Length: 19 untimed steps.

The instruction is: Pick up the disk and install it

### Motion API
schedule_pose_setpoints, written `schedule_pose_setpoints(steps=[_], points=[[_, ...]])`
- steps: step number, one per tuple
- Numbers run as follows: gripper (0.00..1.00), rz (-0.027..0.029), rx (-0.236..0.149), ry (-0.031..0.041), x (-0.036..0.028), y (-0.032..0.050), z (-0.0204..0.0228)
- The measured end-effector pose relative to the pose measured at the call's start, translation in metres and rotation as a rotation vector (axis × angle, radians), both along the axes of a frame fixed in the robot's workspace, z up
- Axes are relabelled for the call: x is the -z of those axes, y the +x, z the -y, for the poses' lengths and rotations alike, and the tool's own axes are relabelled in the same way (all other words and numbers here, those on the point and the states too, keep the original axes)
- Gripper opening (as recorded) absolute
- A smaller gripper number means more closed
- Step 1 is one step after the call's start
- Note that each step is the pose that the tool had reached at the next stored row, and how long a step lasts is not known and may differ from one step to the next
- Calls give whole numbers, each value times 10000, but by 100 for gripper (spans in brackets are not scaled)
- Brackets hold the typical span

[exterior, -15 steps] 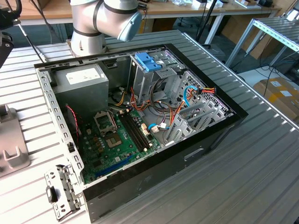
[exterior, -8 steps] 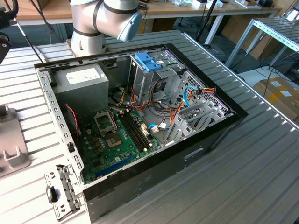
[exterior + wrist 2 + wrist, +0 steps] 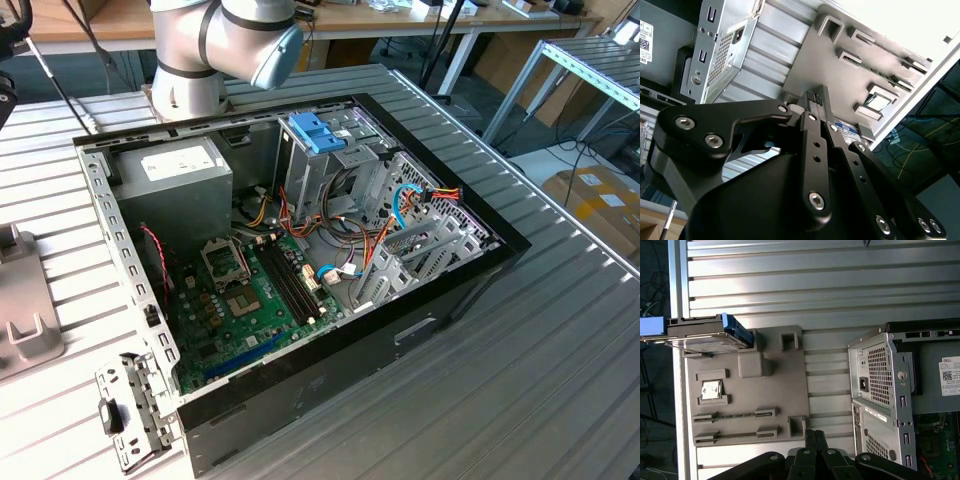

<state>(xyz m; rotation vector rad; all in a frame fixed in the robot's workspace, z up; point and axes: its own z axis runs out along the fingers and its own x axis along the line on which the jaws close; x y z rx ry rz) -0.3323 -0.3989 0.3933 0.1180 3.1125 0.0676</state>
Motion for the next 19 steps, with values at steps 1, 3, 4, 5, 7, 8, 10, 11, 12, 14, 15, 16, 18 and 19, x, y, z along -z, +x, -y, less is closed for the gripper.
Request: schedule_pose_setpoints(steps=[1, 3, 4, 5, 7, 8, 10, 11, 12, 14, 15, 16, 18, 19], points=[[11, 0, 0, 0, 0, -4, 0], [11, 1, 0, 1, 0, -15, 0], [11, 0, 0, 0, 0, -22, 0], [11, 0, 0, 0, 0, -31, 0], [11, 0, 0, 1, 0, -48, 0], [11, 1, 0, 1, 0, -55, 0], [11, 0, 0, 0, 0, -67, 0], [11, 0, 0, 0, 0, -74, 0], [11, 0, 0, 0, 0, -79, 0], [11, 0, 0, 0, 0, -88, 0], [11, -1, 0, 0, 0, -93, 0], [11, -1, 0, 0, 0, -96, 0], [11, 0, 0, 0, 0, -103, 0], [11, 0, -1, 0, 0, -108, 0]])
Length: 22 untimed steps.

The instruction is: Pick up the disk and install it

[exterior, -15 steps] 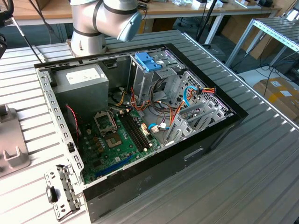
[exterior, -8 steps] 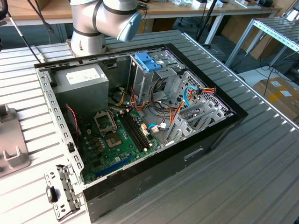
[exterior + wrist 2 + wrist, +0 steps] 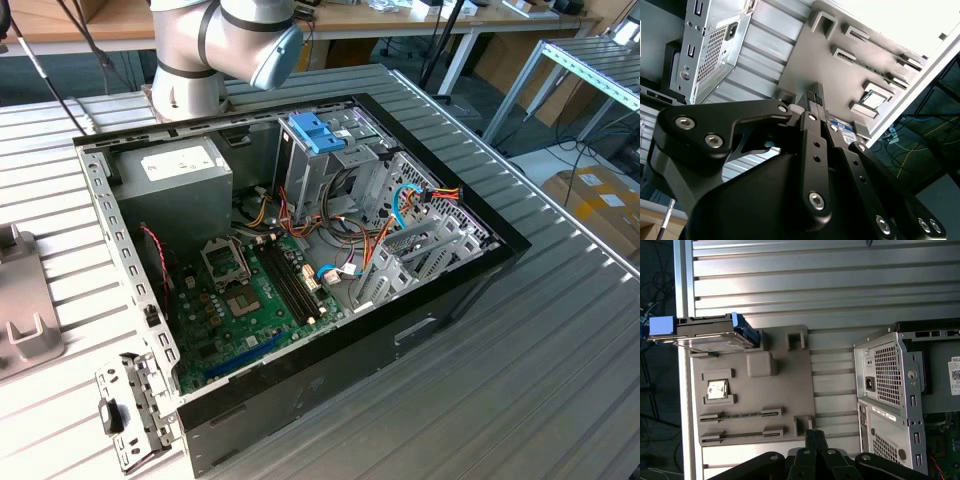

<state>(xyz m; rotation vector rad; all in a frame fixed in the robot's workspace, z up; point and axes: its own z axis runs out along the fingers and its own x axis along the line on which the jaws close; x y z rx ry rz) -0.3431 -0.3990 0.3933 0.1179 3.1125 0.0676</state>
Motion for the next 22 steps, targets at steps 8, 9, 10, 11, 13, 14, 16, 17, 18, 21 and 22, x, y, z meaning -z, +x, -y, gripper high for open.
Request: schedule_pose_setpoints(steps=[8, 9, 10, 11, 13, 14, 16, 17, 18, 21, 22], points=[[11, 0, 0, 0, 0, -38, 0], [11, 0, 0, 0, 0, -44, 0], [11, 0, 1, 0, 0, -48, 0], [11, 1, 1, 0, 0, -56, 0], [11, 0, 1, 0, 0, -68, 0], [11, 0, 1, 1, 0, -73, 0], [11, 1, 0, 0, 0, -84, 0], [11, 1, 0, 1, 1, -95, 0], [11, 0, 1, 0, 0, -105, 0], [11, 0, 1, 0, 0, -126, 0], [11, 0, 0, 0, 0, -132, 0]])
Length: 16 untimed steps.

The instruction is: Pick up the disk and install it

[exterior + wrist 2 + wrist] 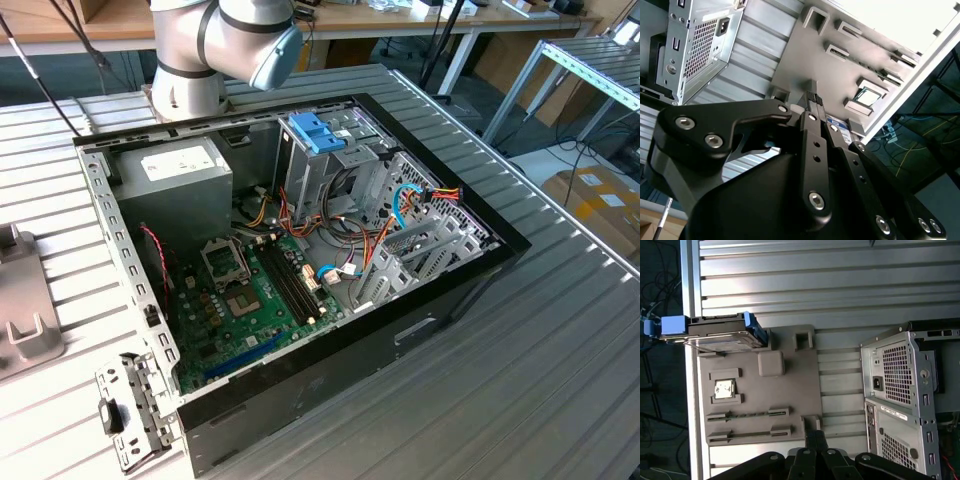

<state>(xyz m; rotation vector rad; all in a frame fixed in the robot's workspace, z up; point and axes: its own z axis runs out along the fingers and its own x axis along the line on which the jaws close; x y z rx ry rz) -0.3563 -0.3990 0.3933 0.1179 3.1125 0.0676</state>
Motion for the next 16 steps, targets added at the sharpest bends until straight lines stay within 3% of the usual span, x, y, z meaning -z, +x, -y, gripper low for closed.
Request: schedule_pose_setpoints(steps=[16], points=[[11, 0, 1, 0, 0, -52, 0]])
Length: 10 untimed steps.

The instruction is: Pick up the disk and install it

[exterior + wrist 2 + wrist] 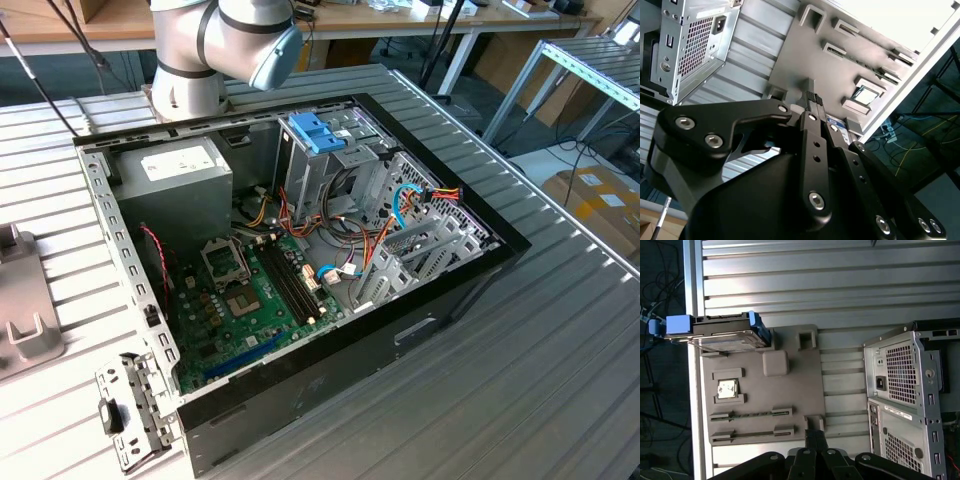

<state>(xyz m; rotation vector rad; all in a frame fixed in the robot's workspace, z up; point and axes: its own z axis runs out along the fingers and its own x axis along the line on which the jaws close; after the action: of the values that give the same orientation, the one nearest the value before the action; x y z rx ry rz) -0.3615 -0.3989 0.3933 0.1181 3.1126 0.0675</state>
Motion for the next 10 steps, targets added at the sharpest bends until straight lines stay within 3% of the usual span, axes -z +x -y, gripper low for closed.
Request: schedule_pose_setpoints(steps=[10], points=[[11, 1, -1, 1, 1, -48, 0]])
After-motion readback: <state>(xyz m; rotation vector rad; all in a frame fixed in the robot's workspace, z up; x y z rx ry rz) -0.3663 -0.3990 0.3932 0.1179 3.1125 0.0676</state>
